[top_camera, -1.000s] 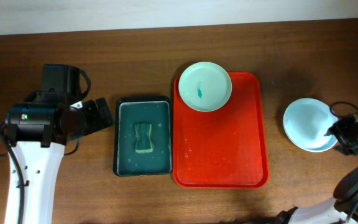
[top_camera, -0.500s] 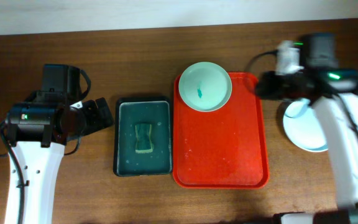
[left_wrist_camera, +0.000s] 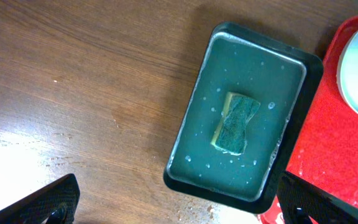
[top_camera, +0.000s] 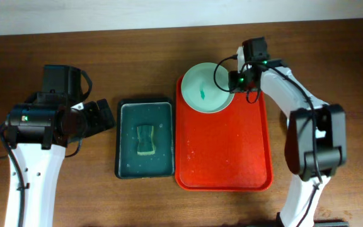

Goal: Clean dirty plates on tray and stack at the side
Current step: 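Move the right gripper to the rim of the last white plate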

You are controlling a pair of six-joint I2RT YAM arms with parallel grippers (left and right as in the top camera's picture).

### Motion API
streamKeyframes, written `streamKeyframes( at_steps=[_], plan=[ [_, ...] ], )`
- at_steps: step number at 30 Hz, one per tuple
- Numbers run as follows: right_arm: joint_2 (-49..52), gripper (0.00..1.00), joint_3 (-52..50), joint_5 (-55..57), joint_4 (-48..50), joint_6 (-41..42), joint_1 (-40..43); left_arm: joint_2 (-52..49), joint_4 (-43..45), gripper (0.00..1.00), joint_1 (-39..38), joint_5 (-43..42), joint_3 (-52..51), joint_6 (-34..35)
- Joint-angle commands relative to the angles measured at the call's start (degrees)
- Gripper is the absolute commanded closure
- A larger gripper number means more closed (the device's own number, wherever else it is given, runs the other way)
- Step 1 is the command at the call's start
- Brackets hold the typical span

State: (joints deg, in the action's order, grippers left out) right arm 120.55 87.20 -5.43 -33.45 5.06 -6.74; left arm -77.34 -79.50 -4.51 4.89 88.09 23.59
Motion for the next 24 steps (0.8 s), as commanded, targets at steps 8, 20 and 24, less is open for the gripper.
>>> streamKeyframes(
  at_steps=[8, 20, 24],
  plan=[
    [-4.1, 0.96, 2.5, -3.3, -15.3, 2.8, 0.2, 0.4, 0.1, 0.01, 0.2, 0.0, 0.4, 0.3],
    [-25.8, 0.95, -3.2, -2.3, -43.5, 16.0, 0.0, 0.4, 0.1, 0.01, 0.2, 0.0, 0.4, 0.3],
    [-29.8, 0.96, -20.2, -4.7, -33.2, 25.6, -0.5, 0.4, 0.1, 0.01, 0.2, 0.0, 0.4, 0.3]
  ],
)
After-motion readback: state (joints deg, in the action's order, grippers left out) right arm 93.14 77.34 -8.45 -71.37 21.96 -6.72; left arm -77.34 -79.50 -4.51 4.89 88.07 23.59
